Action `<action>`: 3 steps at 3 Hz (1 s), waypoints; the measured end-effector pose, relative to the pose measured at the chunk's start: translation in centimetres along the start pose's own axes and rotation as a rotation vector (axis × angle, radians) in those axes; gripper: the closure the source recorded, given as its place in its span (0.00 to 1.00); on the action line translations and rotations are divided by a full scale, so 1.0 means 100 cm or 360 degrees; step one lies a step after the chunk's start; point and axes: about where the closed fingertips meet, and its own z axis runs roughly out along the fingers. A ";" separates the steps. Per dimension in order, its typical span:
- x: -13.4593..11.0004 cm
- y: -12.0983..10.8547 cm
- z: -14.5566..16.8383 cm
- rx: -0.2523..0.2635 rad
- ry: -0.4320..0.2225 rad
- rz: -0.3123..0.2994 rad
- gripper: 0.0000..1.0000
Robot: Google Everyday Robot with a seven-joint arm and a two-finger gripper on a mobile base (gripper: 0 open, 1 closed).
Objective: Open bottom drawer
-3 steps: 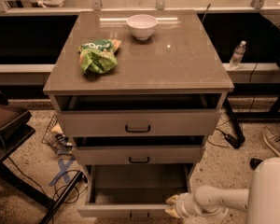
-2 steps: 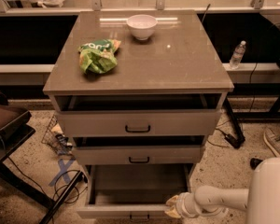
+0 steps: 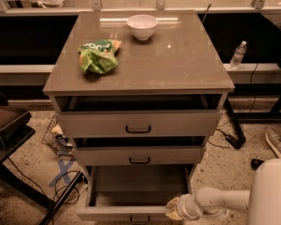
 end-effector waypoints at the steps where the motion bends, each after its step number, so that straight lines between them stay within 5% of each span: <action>1: 0.000 0.002 0.002 -0.0006 -0.0001 0.0000 0.51; 3: -0.001 0.004 0.004 -0.0015 -0.0003 0.0000 0.05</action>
Offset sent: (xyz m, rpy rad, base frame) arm -0.0008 0.0011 -0.0007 0.0013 0.0016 0.0012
